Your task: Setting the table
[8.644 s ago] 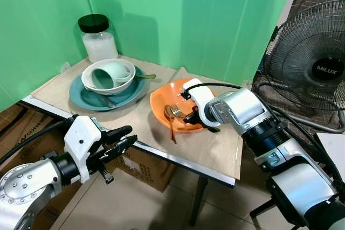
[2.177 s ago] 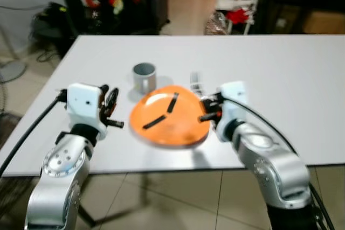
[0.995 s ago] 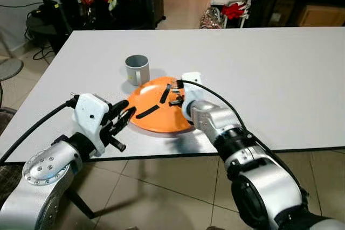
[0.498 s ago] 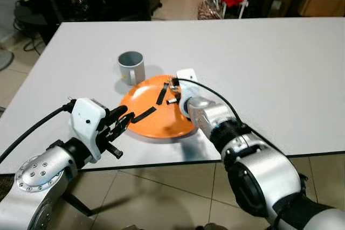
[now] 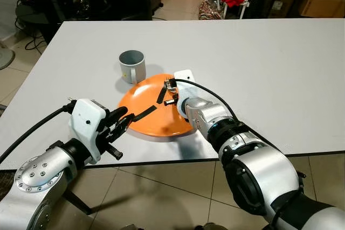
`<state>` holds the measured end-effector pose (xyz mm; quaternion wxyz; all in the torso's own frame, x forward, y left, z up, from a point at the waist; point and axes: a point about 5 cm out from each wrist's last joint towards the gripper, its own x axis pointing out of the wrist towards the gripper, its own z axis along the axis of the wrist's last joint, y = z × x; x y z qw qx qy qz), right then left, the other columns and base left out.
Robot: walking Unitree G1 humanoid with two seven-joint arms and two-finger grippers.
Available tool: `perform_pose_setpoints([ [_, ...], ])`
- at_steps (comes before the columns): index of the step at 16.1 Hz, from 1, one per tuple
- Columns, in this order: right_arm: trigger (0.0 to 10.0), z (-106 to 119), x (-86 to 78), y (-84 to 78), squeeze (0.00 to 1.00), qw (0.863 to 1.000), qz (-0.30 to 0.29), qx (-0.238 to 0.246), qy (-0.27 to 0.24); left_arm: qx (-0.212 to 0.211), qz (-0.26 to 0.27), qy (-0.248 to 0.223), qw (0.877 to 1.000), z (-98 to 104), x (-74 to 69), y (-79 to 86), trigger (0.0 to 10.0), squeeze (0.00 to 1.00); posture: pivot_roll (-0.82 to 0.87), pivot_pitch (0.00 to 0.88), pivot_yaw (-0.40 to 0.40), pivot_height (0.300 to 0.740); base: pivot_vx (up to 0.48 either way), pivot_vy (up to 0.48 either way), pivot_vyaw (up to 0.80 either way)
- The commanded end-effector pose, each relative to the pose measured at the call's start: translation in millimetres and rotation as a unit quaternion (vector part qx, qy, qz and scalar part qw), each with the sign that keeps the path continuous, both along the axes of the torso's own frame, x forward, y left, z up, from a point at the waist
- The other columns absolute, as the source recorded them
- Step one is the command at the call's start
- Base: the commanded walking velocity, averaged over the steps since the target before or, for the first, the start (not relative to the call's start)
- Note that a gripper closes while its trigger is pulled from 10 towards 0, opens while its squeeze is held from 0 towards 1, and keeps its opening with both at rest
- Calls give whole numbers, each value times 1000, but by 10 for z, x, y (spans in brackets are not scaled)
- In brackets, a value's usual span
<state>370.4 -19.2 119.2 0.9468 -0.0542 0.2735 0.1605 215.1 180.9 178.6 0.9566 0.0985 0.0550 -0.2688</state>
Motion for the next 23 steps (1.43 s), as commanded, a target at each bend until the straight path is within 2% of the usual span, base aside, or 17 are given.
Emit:
perform_pose_setpoints([
  [1, 10000, 41, -4, 67, 1000, 1000, 2, 9, 4, 2, 0, -2, 1000, 19, -4, 9, 10000, 0, -3, 81, 0, 740, 0, 0, 0],
  [6, 10000, 185, 48, 99, 1000, 999, -1, 38, -4, 1, 3, -15, 1000, 41, 57, 23, 10000, 0, -15, 56, 3, 740, 0, 0, 0],
  [7, 10000, 228, 69, 71, 1000, 999, -8, 50, -2, -2, 5, -22, 1000, 62, 74, 24, 10000, 0, -18, 49, 0, 740, 0, 0, 0],
  [8, 10000, 303, 101, 0, 1000, 996, -22, 83, 0, -11, 12, -34, 999, 102, 96, 16, 10000, 0, -20, 42, -2, 740, 0, 0, 0],
  [10, 10000, 419, 86, -89, 1000, 993, -16, 110, -35, -13, 45, -41, 998, 112, 141, 30, 10000, 0, -27, 35, 6, 740, 0, 0, 0],
  [11, 10000, 542, 0, -165, 1000, 987, 4, 130, -92, -17, 65, -42, 997, 108, 165, 36, 10000, 0, -42, 26, 23, 740, 0, 0, 0],
  [12, 10000, 613, -101, -256, 933, 982, 13, 136, -130, -21, 79, -47, 996, 115, 179, 23, 10000, 0, -49, 24, 32, 740, 0, 0, 0],
  [13, 10000, 701, -333, -454, 953, 972, 17, 160, -171, -30, 112, -67, 991, 145, 202, -27, 10000, 0, -52, 23, 38, 740, 0, 0, 0],
  [14, 10000, 707, -534, -659, 1000, 966, 15, 174, -191, -42, 143, -83, 985, 165, 197, -91, 10000, 0, -67, 20, 50, 740, 0, 0, 0],
  [15, 10000, 687, -662, -795, 1000, 963, 7, 180, -201, -56, 159, -87, 982, 167, 176, -139, 10000, 0, -71, 20, 53, 740, 0, 0, 0],
  [16, 10000, 663, -725, -871, 1000, 964, -2, 174, -203, -64, 165, -83, 981, 155, 160, -170, 10000, 0, -71, 20, 53, 740, 0, 0, 0],
  [17, 10000, 632, -860, -988, 1000, 965, -5, 152, -214, -71, 170, -76, 980, 127, 128, -222, 10000, 0, -72, 22, 55, 740, 0, 0, 800],
  [18, 10000, 622, -946, -1045, 1000, 965, -7, 143, -219, -71, 171, -70, 980, 102, 107, -246, 10000, 0, -77, 22, 59, 740, 0, 0, 800],
  [20, 10000, 607, -1223, -1160, 1000, 966, 7, 103, -239, -61, 185, -59, 979, 23, 47, -268, 10000, 0, -84, 25, 69, 740, 0, 0, 800],
  [23, 10000, 616, -1373, -1177, 1000, 962, 29, 83, -257, -49, 221, -47, 973, -5, 25, -218, 10000, 0, -81, 27, 67, 740, 0, 0, 800],
])
